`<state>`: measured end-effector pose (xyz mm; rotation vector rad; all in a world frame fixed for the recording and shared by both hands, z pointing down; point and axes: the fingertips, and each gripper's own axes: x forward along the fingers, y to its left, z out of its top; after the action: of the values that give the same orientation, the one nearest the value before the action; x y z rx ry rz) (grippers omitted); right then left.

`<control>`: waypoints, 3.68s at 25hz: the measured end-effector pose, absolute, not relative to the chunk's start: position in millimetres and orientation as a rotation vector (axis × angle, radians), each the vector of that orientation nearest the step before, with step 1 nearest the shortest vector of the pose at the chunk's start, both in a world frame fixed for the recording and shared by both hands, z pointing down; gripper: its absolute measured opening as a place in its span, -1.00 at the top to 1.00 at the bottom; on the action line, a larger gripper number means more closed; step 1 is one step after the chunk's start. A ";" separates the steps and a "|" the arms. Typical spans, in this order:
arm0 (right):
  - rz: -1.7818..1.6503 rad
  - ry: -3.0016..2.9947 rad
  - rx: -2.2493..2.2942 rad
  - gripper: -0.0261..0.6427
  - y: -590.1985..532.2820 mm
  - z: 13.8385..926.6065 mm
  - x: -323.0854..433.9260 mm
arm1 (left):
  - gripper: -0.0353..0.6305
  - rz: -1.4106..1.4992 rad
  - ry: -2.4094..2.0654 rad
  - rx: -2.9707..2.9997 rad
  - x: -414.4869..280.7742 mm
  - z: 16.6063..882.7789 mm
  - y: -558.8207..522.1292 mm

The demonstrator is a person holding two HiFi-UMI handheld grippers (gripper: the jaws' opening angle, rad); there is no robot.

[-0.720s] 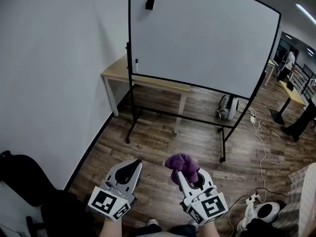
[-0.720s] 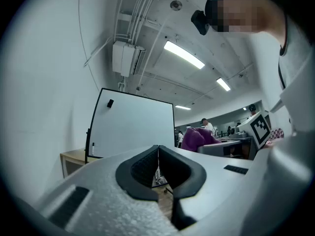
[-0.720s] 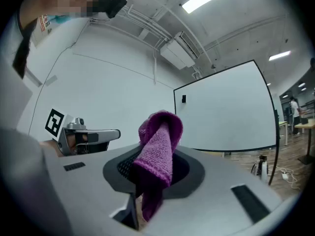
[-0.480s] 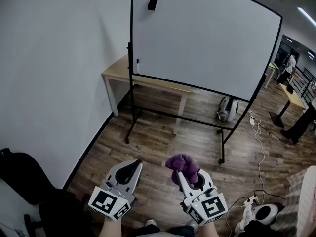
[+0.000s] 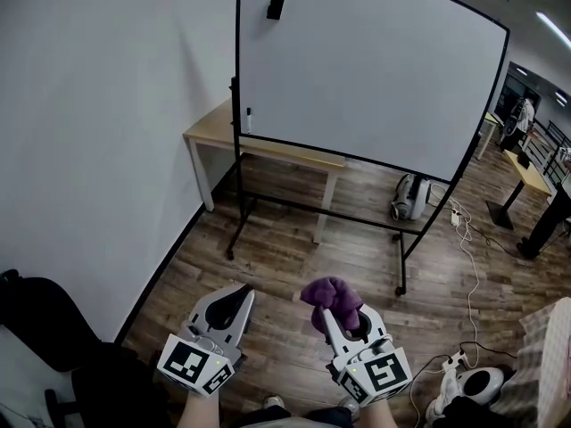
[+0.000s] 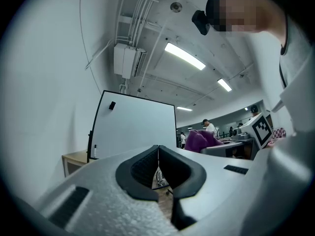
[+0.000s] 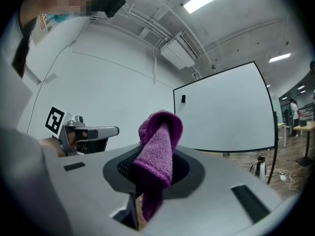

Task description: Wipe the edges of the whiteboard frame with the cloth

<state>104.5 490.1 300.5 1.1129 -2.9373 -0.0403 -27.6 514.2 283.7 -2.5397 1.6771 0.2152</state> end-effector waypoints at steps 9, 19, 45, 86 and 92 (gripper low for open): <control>-0.018 -2.952 1.149 0.68 496.8 294.9 92.5 | 0.84 0.218 1.646 -2.543 -44.7 278.9 520.0; -0.019 -2.951 1.118 0.69 488.7 291.9 76.5 | 0.84 0.259 1.670 -2.528 -63.5 275.1 507.8; -0.001 -3.024 0.998 0.69 283.2 281.0 50.5 | 0.84 0.242 1.772 -2.431 -87.4 264.9 318.7; 0.093 -2.994 1.184 0.68 126.1 290.8 -86.7 | 0.84 0.207 1.628 -2.538 -222.6 262.7 145.1; 0.093 -2.977 1.229 0.68 108.1 293.0 -120.5 | 0.84 0.206 1.568 -2.574 -250.8 263.6 122.1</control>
<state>-120.5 108.1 293.0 1.2290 -2.9770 0.0928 -250.8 122.1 263.6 -2.5744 1.5678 0.2063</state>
